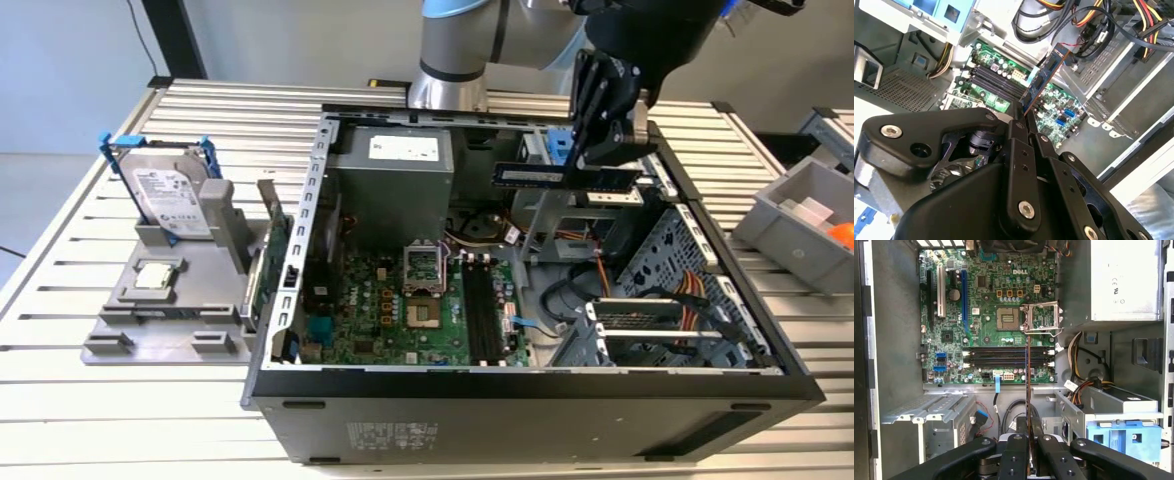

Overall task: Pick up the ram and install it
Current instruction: 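Insert the ram into the slot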

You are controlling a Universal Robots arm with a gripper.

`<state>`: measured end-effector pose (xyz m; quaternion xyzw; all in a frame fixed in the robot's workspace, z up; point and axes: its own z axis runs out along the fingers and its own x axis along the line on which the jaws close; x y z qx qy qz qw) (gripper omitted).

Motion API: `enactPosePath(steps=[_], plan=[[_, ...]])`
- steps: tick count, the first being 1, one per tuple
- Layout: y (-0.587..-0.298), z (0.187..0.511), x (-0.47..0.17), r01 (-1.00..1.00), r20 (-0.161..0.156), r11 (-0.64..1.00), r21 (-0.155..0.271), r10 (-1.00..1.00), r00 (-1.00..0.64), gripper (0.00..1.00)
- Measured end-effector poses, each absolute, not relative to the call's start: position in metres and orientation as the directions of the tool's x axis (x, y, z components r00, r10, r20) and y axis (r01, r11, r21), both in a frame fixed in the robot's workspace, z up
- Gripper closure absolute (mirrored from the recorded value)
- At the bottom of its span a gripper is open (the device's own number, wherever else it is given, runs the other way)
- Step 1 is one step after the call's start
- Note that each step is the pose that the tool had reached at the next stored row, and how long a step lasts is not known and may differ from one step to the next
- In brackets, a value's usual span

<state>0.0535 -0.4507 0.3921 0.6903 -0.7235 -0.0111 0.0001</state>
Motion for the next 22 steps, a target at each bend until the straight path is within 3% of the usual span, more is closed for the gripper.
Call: enactPosePath(steps=[22], plan=[[-0.4508, 0.3909, 0.0426, -0.99, -0.015, 0.143, 0.016, -0.99, -0.143, 1.0]])
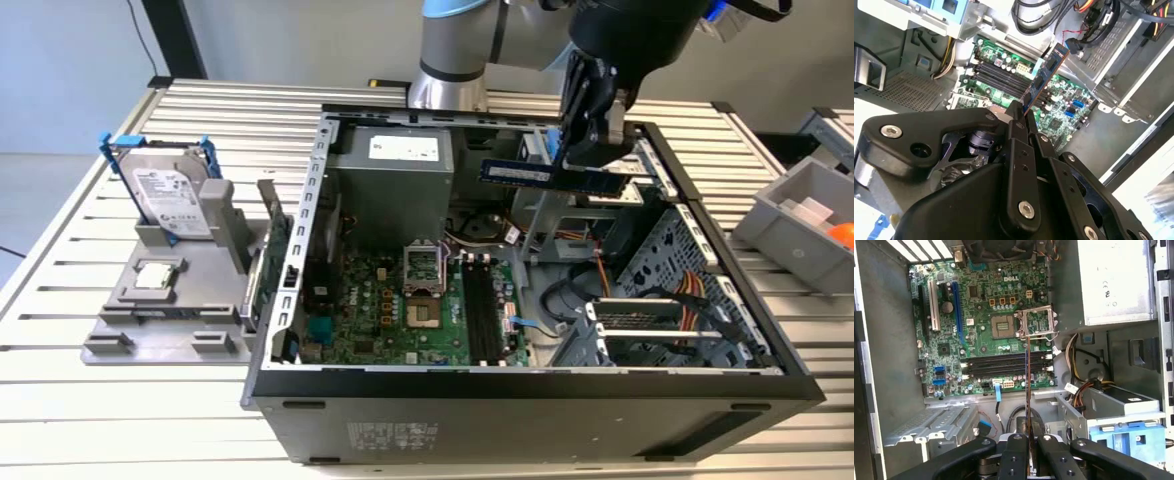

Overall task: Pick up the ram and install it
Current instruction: 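Insert the ram into the slot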

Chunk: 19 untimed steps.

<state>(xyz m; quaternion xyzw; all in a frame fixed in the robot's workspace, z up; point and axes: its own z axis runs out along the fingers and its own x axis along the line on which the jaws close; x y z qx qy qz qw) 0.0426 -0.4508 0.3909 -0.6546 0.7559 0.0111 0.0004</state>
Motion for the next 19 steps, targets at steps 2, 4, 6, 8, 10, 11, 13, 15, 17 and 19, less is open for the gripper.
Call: enactPosePath(steps=[2, 4, 6, 8, 10, 11, 13, 15, 17, 19], plan=[[-0.4508, 0.3908, 0.0424, -0.987, -0.015, 0.157, 0.016, -0.987, -0.157, 1.0], [-0.4508, 0.3906, 0.0419, -0.986, -0.015, 0.168, 0.016, -0.986, -0.168, 1.0], [-0.4508, 0.3905, 0.0414, -0.984, -0.015, 0.176, 0.016, -0.984, -0.176, 1.0], [-0.4508, 0.3904, 0.041, -0.983, -0.015, 0.184, 0.016, -0.983, -0.184, 1.0], [-0.4508, 0.3904, 0.0406, -0.981, -0.015, 0.193, 0.016, -0.981, -0.194, 1.0], [-0.4508, 0.3903, 0.0404, -0.98, -0.015, 0.198, 0.016, -0.98, -0.198, 1.0], [-0.4508, 0.3901, 0.04, -0.978, -0.015, 0.21, 0.016, -0.978, -0.21, 1.0], [-0.4507, 0.3899, 0.0396, -0.975, -0.015, 0.22, 0.016, -0.975, -0.22, 1.0], [-0.4507, 0.3897, 0.0392, -0.973, -0.015, 0.23, 0.016, -0.973, -0.23, 1.0], [-0.4508, 0.3895, 0.0387, -0.971, -0.015, 0.24, 0.016, -0.971, -0.241, 1.0]])
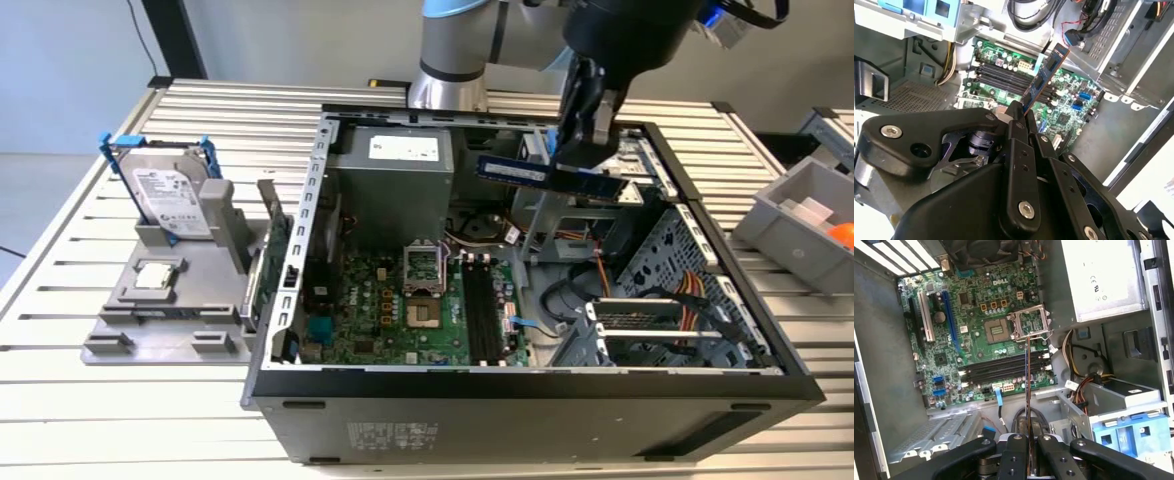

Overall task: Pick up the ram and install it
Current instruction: 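Insert the ram into the slot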

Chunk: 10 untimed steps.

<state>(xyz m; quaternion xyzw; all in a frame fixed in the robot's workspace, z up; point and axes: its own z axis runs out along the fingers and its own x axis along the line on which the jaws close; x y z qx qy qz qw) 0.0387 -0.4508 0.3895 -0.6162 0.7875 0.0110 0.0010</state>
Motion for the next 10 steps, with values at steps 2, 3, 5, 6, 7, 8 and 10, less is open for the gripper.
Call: enactPosePath(steps=[2, 3, 5, 6, 7, 8, 10], plan=[[-0.4508, 0.3893, 0.0382, -0.968, -0.015, 0.251, 0.016, -0.968, -0.251, 1.0], [-0.4508, 0.3892, 0.0378, -0.967, -0.015, 0.255, 0.016, -0.967, -0.256, 1.0], [-0.4508, 0.3891, 0.037, -0.964, -0.015, 0.265, 0.016, -0.964, -0.265, 1.0], [-0.4508, 0.3891, 0.0366, -0.963, -0.015, 0.27, 0.016, -0.963, -0.271, 1.0], [-0.4508, 0.3891, 0.0362, -0.961, -0.015, 0.277, 0.016, -0.961, -0.277, 1.0], [-0.4508, 0.389, 0.0358, -0.959, -0.015, 0.283, 0.016, -0.959, -0.284, 1.0], [-0.4508, 0.3889, 0.0353, -0.954, -0.015, 0.298, 0.016, -0.954, -0.299, 1.0]])
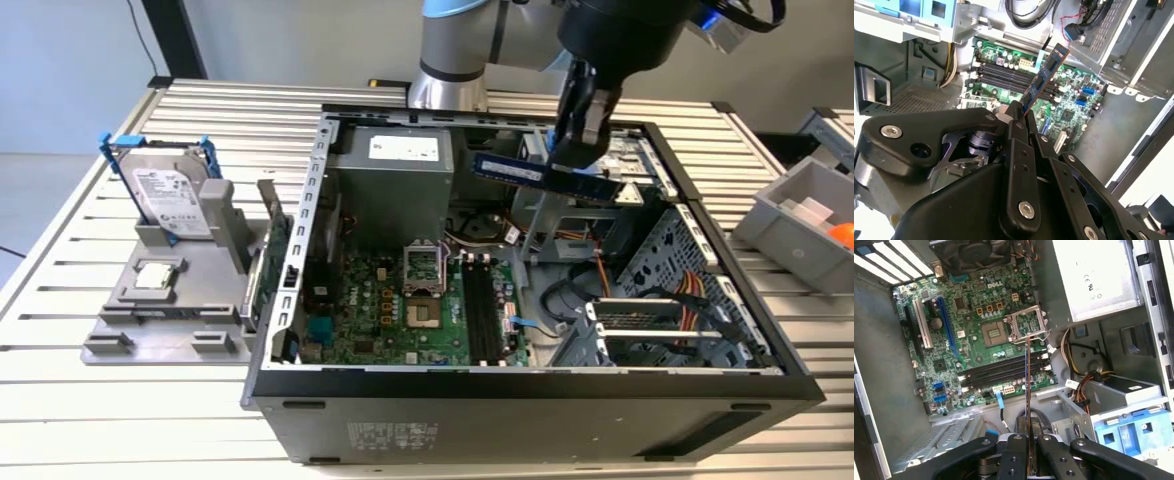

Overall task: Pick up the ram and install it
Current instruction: 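Insert the ram into the slot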

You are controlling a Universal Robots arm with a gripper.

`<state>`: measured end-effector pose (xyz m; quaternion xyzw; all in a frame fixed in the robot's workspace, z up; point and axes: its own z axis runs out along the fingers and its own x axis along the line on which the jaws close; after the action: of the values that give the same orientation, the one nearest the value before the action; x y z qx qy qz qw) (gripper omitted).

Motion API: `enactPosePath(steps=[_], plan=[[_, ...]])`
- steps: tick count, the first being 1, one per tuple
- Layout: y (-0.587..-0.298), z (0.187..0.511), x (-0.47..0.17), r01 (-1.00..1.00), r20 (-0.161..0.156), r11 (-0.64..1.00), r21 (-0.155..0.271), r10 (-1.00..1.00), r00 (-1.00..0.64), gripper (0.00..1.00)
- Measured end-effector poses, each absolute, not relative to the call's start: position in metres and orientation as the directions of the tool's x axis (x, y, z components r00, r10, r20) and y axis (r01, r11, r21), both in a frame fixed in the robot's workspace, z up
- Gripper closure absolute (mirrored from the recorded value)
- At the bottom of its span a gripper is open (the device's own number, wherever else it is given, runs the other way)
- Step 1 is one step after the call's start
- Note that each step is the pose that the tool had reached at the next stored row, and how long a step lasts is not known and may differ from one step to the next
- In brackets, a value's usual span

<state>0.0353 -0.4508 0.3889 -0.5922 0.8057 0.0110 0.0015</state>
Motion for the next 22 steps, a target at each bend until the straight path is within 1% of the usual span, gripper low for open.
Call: enactPosePath(steps=[22], plan=[[-0.4508, 0.3881, 0.0329, -0.895, -0.015, 0.445, 0.016, -0.895, -0.445, 1.0]])
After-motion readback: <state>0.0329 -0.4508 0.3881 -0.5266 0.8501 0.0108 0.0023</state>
